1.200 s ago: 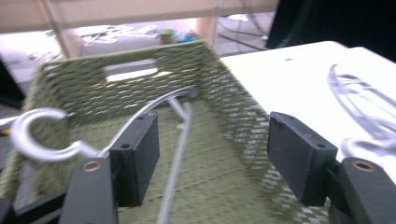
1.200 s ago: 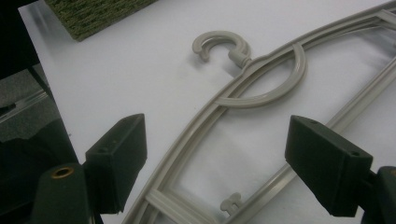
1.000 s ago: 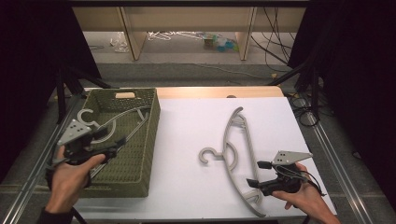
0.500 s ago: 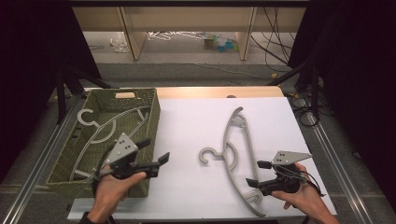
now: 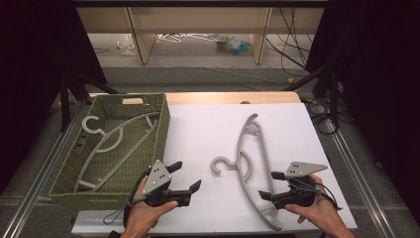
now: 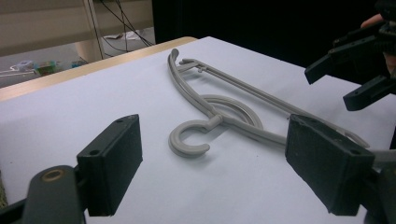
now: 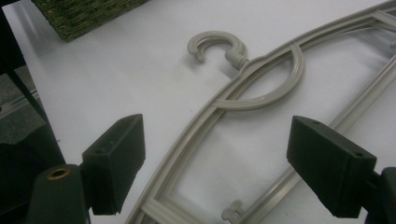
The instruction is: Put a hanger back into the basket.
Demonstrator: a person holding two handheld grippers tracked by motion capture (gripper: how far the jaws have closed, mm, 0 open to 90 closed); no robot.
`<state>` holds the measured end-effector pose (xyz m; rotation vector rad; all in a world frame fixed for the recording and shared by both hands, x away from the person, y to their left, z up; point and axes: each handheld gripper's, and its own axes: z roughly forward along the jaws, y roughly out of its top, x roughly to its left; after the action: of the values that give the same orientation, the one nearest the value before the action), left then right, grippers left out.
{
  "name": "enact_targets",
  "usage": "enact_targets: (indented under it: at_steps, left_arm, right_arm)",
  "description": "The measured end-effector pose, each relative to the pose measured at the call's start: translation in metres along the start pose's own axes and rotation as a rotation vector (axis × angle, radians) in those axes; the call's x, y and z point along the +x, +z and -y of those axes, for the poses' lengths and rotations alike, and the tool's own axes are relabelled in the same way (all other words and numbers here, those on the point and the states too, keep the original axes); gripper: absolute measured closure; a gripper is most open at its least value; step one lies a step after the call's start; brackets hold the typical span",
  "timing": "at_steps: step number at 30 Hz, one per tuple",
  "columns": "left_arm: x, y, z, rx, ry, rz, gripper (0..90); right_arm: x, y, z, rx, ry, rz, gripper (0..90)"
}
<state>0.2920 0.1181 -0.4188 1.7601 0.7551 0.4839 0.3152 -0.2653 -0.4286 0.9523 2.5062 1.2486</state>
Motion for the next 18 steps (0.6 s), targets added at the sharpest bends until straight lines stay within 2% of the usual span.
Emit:
enact_targets:
  at_steps: [4,5,9,11,12,15,17,18]
  left_arm:
    - [-0.002,0.0,0.007,-0.004,0.005,-0.001,18.9]
    - [-0.003,-0.001,0.01,0.001,0.028,0.0,18.9]
    - [-0.004,-0.002,0.013,0.002,0.009,-0.013,18.9]
    - [-0.003,-0.002,0.014,-0.001,0.005,-0.015,18.9]
    - [-0.002,-0.001,0.014,0.007,0.021,-0.02,18.8]
    - [-0.003,0.0,0.016,0.016,0.012,-0.02,18.8]
    - [-0.003,0.001,0.016,0.016,0.022,-0.015,18.9]
    - [-0.003,0.002,0.016,0.013,0.015,-0.015,18.9]
  right_arm:
    - [0.003,0.003,0.0,0.006,-0.003,0.01,18.9]
    - [0.006,0.006,-0.001,0.009,-0.01,0.02,18.7]
    - [0.013,0.015,-0.003,0.033,-0.029,0.034,18.2]
    - [0.016,0.023,-0.004,0.063,-0.044,0.042,18.1]
    - [0.017,0.027,-0.004,0.074,-0.048,0.046,18.1]
    - [0.018,0.041,-0.004,0.103,-0.034,0.059,18.5]
    - [0.016,0.053,-0.005,0.152,-0.047,0.058,20.2]
    - [0.016,0.058,-0.005,0.165,-0.044,0.059,20.9]
